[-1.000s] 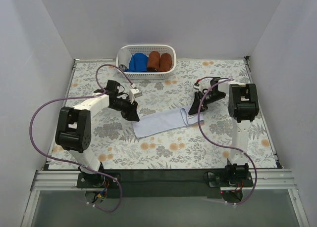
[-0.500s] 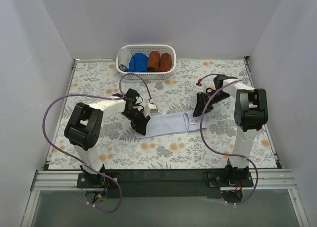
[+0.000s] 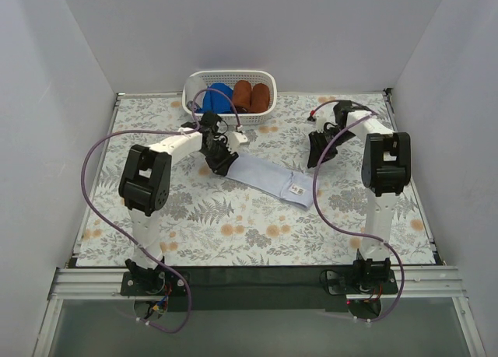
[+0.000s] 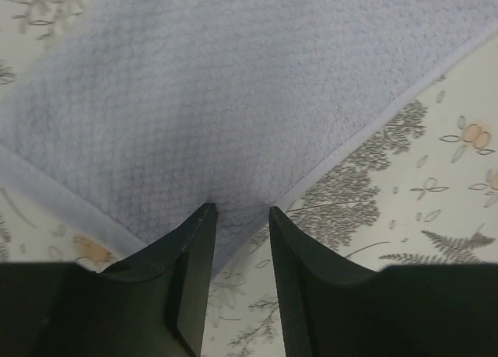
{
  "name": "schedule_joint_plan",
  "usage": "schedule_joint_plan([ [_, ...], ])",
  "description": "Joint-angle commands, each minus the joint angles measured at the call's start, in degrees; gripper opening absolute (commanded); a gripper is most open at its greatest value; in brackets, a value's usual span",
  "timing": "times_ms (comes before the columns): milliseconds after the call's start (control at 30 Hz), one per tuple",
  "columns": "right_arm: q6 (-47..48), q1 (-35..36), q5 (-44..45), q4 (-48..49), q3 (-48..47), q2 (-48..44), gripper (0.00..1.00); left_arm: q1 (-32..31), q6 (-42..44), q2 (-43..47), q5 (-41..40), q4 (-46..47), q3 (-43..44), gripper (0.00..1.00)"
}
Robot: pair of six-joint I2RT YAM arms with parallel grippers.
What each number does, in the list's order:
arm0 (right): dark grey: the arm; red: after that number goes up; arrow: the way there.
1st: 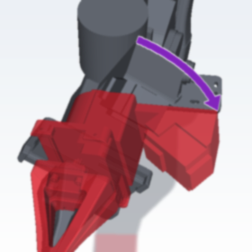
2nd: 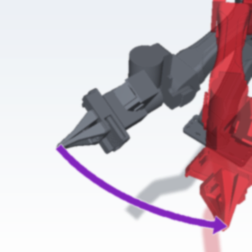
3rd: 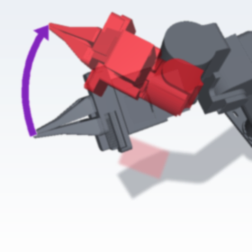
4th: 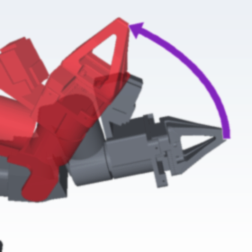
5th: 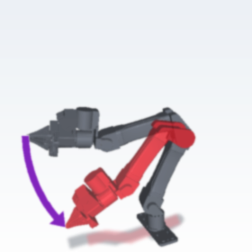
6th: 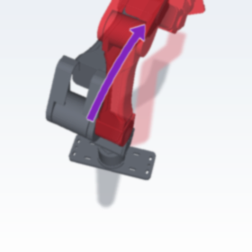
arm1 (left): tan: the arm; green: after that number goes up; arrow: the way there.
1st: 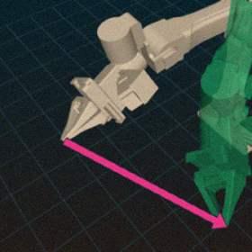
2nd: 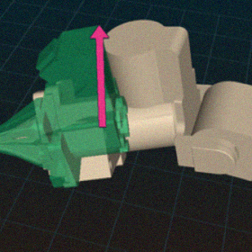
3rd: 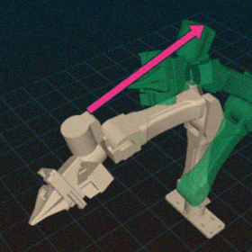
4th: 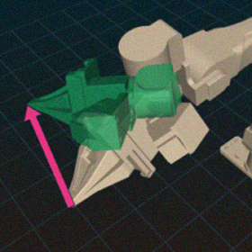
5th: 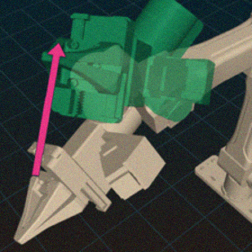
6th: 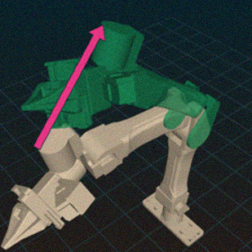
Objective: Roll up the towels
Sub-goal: Fold the towel
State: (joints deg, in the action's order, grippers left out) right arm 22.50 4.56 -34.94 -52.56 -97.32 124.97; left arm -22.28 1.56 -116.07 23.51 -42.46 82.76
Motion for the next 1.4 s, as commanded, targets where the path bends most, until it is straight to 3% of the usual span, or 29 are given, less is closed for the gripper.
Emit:
schedule_joint_plan([
  [0,-2.4,-0.2,0.4,-0.7,-3.2,1.0,0.32,1.5,3.1,1.5,-2.3,2.7,2.7,0.32],
  [167,-3.9,-0.2,0.5,0.4,-4.2,1.2,0.31,1.5,2.6,8.2,1.4,3.3,-2.8,0.34],
  [333,-3.1,0.5,0.0,1.6,3.6,-0.8,0.25,1.5,0.6,12.5,2.4,1.9,-7.3,0.33],
  [500,-2.5,0.7,1.1,5.5,12.5,-5.2,0.22,1.5,-3.3,13.0,3.0,4.8,-14.1,0.31],
  [700,-0.1,1.8,1.7,6.4,22.0,-8.1,0.17,1.5,-4.9,9.2,2.2,6.9,-13.7,0.31],
  [833,1.0,4.2,-0.6,6.6,26.6,-8.8,0.16,1.5,-5.2,4.4,3.0,7.5,-9.5,0.31],
  [1000,0.5,7.2,-8.3,6.9,28.0,-7.5,0.17,1.4,-4.7,-4.1,9.5,7.5,1.6,0.31],
  [1133,0.3,9.0,-13.5,8.6,27.6,-5.8,0.20,1.4,-4.5,-13.1,9.9,7.3,11.7,0.30],
  [1367,0.0,10.6,-13.3,10.3,30.2,-6.7,0.23,1.5,-3.5,-17.2,12.9,4.6,22.7,0.31],
])
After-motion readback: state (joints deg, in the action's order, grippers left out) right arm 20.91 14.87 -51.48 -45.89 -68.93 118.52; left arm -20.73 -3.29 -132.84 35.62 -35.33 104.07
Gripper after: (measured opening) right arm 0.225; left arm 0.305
